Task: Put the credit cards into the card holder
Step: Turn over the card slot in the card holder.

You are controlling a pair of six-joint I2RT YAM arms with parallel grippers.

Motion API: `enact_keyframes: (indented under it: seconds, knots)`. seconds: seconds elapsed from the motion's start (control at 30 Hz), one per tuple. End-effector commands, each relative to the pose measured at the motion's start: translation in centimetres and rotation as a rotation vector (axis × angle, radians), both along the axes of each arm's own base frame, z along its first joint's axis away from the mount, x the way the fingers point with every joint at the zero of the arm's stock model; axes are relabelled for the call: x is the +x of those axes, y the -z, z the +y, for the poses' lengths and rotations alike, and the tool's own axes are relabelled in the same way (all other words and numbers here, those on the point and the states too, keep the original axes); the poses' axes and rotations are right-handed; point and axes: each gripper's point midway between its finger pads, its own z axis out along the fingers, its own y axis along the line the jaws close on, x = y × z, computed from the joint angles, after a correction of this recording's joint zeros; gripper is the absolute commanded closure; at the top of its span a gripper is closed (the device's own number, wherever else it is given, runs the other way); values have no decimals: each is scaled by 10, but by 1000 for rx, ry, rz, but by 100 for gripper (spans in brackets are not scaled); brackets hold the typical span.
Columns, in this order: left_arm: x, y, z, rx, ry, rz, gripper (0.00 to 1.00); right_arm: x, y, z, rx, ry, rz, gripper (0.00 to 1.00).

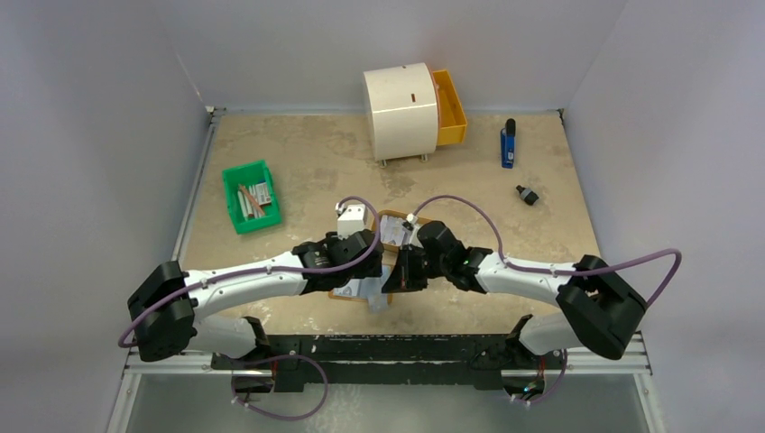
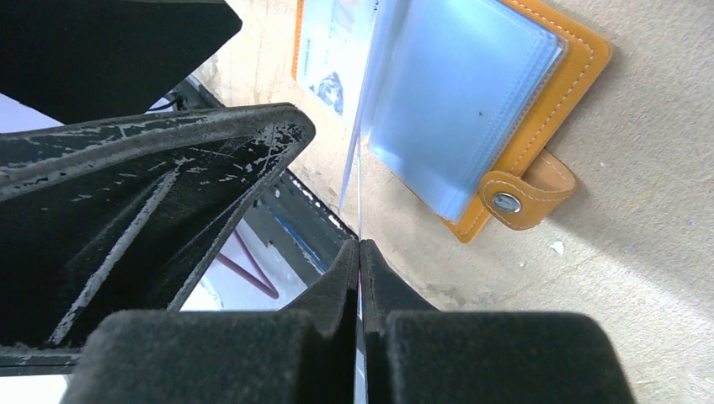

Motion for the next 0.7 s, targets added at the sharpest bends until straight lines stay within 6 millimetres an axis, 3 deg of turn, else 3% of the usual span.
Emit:
enact_keyframes:
  seconds: [0.0, 0.17, 0.47, 0.67]
  knots:
    - [7, -15, 0, -23, -33, -37, 31, 10, -26, 18, 86, -28, -50, 100]
    - [6, -5, -2, -12, -27, -22, 31, 12, -27, 22, 93, -36, -52, 100]
    - [9, 2, 5, 30, -42, -23, 43, 12, -22, 20, 73, -33, -45, 100]
    - [12, 4, 12, 40, -60, -30, 58, 11, -20, 20, 69, -32, -40, 100]
